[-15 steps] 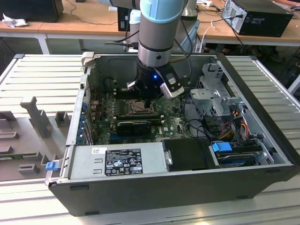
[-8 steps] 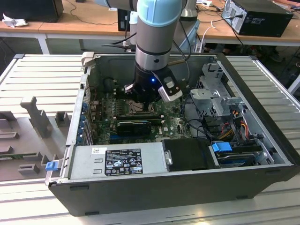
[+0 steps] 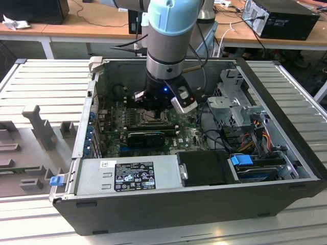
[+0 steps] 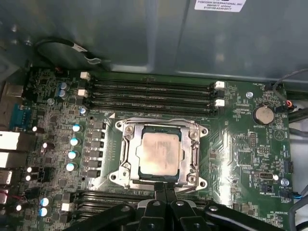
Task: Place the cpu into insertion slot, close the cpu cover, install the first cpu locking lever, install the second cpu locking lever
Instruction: 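Install the second cpu locking lever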
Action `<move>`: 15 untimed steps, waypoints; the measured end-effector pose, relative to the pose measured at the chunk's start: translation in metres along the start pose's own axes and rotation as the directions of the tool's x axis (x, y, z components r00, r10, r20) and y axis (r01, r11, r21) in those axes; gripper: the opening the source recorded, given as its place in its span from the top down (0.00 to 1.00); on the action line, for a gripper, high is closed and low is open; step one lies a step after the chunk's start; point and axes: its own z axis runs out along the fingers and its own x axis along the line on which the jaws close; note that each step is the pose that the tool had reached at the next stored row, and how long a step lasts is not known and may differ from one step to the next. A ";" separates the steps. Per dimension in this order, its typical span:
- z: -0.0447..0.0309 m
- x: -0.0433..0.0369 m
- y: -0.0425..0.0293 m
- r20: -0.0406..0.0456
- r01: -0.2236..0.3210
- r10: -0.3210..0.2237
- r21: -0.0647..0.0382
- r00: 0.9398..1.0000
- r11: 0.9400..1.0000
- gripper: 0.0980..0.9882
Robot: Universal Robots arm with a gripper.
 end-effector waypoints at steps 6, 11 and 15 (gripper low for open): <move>0.0010 0.0135 -0.0044 0.000 0.000 0.000 -0.002 1.000 1.000 0.99; 0.0093 0.0191 -0.0059 -0.001 0.000 0.000 -0.001 1.000 1.000 0.99; 0.0159 0.0251 -0.0074 0.000 0.002 -0.002 -0.020 1.000 1.000 0.99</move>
